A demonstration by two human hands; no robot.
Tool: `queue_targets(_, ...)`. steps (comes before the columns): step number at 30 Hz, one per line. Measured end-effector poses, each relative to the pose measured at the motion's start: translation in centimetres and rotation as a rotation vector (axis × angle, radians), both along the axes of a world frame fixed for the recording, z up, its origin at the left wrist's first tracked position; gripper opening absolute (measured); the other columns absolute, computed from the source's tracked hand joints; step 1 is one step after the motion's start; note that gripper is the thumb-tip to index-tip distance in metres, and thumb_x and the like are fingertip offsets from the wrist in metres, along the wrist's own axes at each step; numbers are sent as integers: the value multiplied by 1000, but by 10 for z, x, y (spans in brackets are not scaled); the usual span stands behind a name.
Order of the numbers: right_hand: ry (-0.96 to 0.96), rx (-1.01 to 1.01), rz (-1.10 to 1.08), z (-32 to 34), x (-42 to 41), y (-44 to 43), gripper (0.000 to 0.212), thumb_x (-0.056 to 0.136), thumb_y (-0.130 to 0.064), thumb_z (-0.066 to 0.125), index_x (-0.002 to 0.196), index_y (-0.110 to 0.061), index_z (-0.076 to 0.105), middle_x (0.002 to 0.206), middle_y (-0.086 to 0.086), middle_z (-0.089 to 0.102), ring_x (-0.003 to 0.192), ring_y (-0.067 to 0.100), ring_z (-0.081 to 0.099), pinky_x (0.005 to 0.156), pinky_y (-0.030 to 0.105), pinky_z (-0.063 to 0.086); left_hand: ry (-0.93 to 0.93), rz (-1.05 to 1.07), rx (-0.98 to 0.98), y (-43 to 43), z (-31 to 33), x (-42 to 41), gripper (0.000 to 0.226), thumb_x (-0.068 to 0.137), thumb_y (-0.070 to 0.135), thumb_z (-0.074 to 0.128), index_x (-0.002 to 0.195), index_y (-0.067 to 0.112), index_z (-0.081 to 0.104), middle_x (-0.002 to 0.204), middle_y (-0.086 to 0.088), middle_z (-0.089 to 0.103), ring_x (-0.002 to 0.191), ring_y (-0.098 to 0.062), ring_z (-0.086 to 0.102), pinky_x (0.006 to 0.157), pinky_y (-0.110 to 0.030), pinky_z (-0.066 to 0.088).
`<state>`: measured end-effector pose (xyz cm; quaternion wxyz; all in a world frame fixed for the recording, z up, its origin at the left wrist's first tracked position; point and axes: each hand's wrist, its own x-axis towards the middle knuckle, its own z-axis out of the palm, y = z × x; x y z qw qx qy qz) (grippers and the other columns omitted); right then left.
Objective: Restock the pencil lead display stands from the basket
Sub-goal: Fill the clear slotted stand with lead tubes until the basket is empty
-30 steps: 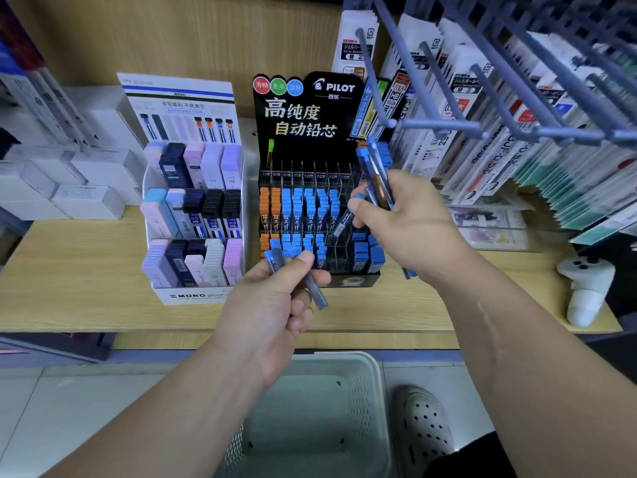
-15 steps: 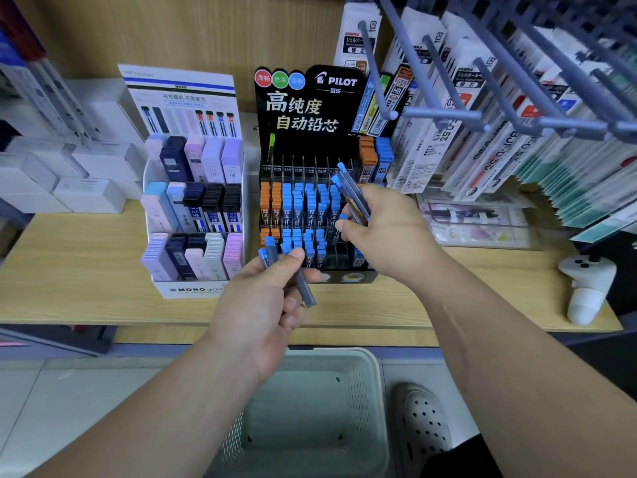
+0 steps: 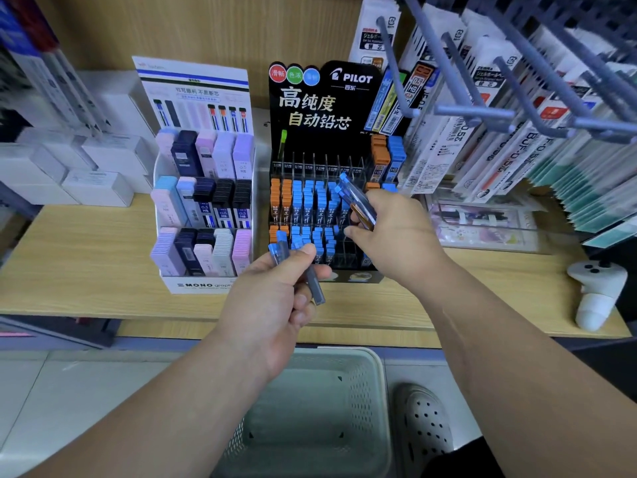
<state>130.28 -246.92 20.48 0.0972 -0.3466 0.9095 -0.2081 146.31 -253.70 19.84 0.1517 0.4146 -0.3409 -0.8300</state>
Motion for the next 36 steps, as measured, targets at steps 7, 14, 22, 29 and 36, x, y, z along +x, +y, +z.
queue_targets(7, -112, -156, -36, 12, 2, 8, 12, 92, -28, 71, 92, -19, 64, 82, -7, 64, 74, 14, 63, 58, 20, 46, -4, -12, 1, 0, -3, 0, 15, 93, 19, 67, 101, 9, 61, 79, -13, 73, 41, -8, 32, 39, -19, 25)
queue_targets(14, -704, -385, -41, 28, 12, 24, 8, 91, -16, 73, 92, -11, 67, 66, 3, 65, 45, 11, 44, 43, 23, 35, 25, -76, -27, 5, -2, -3, 19, 95, 14, 62, 108, 3, 69, 81, -13, 73, 42, -8, 34, 40, -19, 26)
queue_targets(22, -873, -359, -13, 25, 15, 29, 6, 93, -14, 72, 93, -12, 66, 64, 4, 58, 45, 12, 41, 41, 23, 32, 11, -117, -151, 11, -2, -5, 8, 90, 15, 69, 95, 8, 67, 86, -17, 74, 44, -10, 28, 43, -21, 23)
queue_targets(29, -642, -262, -128, 1, 14, 19, 17, 90, -11, 68, 100, -25, 70, 64, 0, 60, 45, 7, 50, 45, 24, 39, -73, 124, -134, -1, -7, -4, 3, 95, 15, 64, 93, 13, 64, 79, -11, 73, 42, -10, 28, 39, -21, 24)
queue_targets(36, -134, -137, -62, -10, 21, 4, 7, 92, -24, 68, 94, -17, 67, 84, 1, 67, 74, 18, 63, 63, 29, 52, -49, 111, -132, 0, -6, -2, 3, 95, 15, 64, 93, 13, 64, 78, -10, 73, 46, -13, 26, 43, -23, 22)
